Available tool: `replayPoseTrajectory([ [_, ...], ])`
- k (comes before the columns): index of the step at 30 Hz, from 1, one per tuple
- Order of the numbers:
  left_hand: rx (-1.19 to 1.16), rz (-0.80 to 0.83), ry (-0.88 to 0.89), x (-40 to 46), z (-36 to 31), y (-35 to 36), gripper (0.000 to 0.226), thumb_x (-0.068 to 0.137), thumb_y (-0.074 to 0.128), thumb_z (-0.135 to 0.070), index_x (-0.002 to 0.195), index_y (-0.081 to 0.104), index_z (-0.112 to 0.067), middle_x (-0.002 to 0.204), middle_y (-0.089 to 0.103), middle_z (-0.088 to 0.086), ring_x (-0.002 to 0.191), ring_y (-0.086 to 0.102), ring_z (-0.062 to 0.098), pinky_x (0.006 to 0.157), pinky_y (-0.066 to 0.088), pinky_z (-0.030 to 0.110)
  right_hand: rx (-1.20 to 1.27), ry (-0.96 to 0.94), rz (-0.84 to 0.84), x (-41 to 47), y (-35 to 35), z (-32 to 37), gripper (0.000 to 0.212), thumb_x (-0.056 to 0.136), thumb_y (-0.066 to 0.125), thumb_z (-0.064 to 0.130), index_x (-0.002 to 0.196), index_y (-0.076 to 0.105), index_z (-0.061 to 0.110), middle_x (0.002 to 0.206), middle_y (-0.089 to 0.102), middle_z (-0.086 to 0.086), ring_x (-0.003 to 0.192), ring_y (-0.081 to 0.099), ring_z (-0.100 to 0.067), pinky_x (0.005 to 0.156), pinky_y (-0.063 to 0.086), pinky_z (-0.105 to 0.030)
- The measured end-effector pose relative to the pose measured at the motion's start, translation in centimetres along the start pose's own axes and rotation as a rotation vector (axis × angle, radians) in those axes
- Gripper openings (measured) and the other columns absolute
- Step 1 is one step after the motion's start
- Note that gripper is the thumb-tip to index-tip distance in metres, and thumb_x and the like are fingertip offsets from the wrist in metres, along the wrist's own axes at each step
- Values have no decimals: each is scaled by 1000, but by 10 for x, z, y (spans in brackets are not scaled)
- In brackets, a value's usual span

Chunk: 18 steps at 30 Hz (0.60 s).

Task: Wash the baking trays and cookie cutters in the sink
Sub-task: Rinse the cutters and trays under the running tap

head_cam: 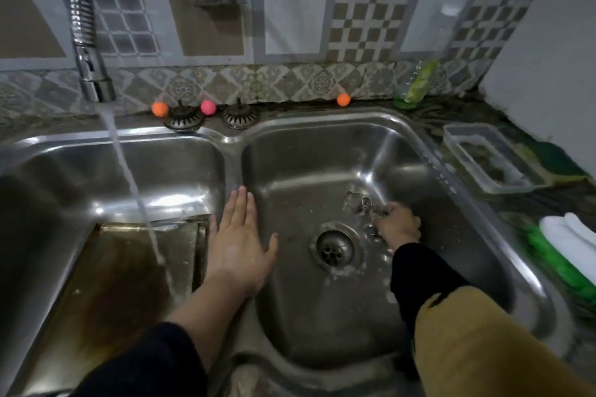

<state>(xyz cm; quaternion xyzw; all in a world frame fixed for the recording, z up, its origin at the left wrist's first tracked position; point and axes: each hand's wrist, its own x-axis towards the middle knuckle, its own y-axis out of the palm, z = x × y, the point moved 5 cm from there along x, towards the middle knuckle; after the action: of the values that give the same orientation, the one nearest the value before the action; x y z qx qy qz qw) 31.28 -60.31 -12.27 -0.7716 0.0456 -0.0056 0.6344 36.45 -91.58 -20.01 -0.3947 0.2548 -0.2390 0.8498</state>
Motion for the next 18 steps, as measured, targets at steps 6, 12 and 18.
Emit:
replayPoseTrajectory([
  [6, 0, -13, 3, 4, 2, 1, 83, 93, 30, -55, 152, -10, -12, 159, -21, 1, 145, -20, 13, 119, -6, 37, -46, -23, 32, 3, 6, -4, 68, 75, 79, 26, 135, 49, 20, 140, 47, -6, 128, 38, -34, 100, 41, -44],
  [12, -17, 13, -1, 4, -1, 0, 85, 93, 32, -55, 152, -11, -11, 159, -21, 2, 145, -19, 13, 121, -4, 38, -118, -143, 51, -21, -9, 21, 62, 79, 74, 26, 136, 48, 24, 141, 44, 0, 129, 37, -28, 103, 38, -40],
  [18, -64, 37, 60, 2, -1, -2, 87, 92, 39, -54, 153, -5, -10, 160, -15, 3, 147, -15, 15, 121, 0, 41, -35, -379, 237, -96, -5, 81, 51, 80, 74, 22, 128, 57, 22, 128, 58, 4, 120, 54, -17, 100, 38, -24],
])
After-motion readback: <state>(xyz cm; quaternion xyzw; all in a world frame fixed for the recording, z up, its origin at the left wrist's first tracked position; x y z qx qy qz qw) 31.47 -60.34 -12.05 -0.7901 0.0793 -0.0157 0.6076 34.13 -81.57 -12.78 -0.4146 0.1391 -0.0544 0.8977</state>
